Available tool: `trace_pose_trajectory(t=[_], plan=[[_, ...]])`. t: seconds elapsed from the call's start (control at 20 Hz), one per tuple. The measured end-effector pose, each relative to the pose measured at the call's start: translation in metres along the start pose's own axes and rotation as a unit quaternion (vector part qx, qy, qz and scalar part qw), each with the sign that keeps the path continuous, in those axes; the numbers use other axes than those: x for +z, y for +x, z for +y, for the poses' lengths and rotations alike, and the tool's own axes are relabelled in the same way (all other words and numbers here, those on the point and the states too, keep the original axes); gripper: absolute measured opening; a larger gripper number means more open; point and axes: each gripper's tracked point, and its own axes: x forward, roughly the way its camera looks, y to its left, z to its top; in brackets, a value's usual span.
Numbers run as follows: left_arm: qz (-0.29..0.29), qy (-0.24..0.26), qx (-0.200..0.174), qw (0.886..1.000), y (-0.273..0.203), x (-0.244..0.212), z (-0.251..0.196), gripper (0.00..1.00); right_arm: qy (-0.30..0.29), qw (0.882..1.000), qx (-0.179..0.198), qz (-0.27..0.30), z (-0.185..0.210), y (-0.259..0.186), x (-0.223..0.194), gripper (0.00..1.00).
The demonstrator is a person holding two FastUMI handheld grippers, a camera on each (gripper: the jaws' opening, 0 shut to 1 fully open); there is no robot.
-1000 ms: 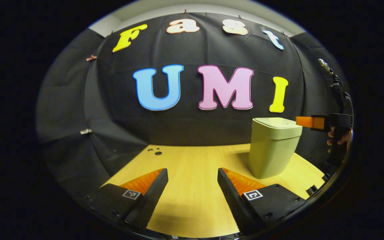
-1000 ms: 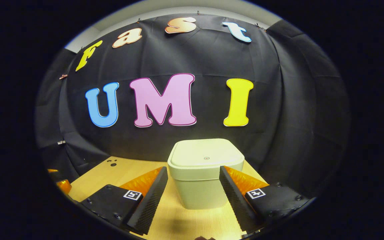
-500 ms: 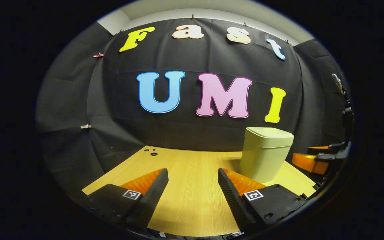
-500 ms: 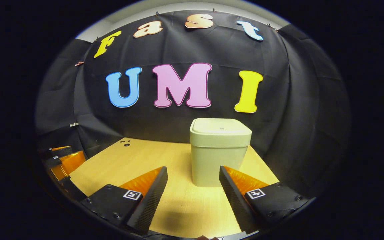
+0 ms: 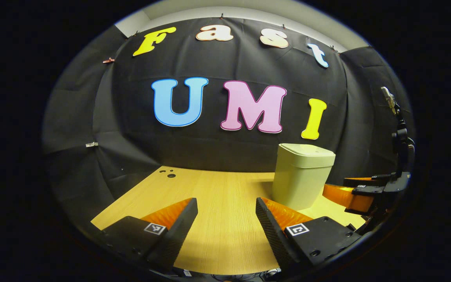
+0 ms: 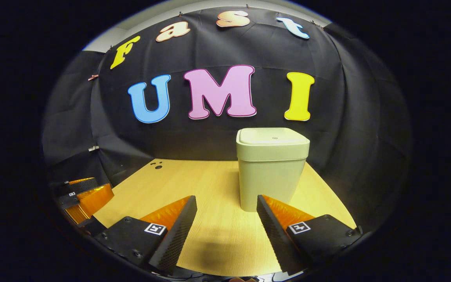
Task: Press the lid of the desktop garbage bin to open it, pick up the crumpled paper on the desktop and throw it into the bin, then pick up the pop can on the desktop and drop it into the bin, and finally close the garbage bin lid.
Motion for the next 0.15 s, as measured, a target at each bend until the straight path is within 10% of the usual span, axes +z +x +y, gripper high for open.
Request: trace_pose_trajectory(t=[0.15], plan=[[-0.008, 0.005, 0.005, 1.0, 0.0013, 0.003, 0.0069, 0.96, -0.007, 1.0, 0.005, -0.001, 0.0016, 0.005, 0.0044, 0.97]])
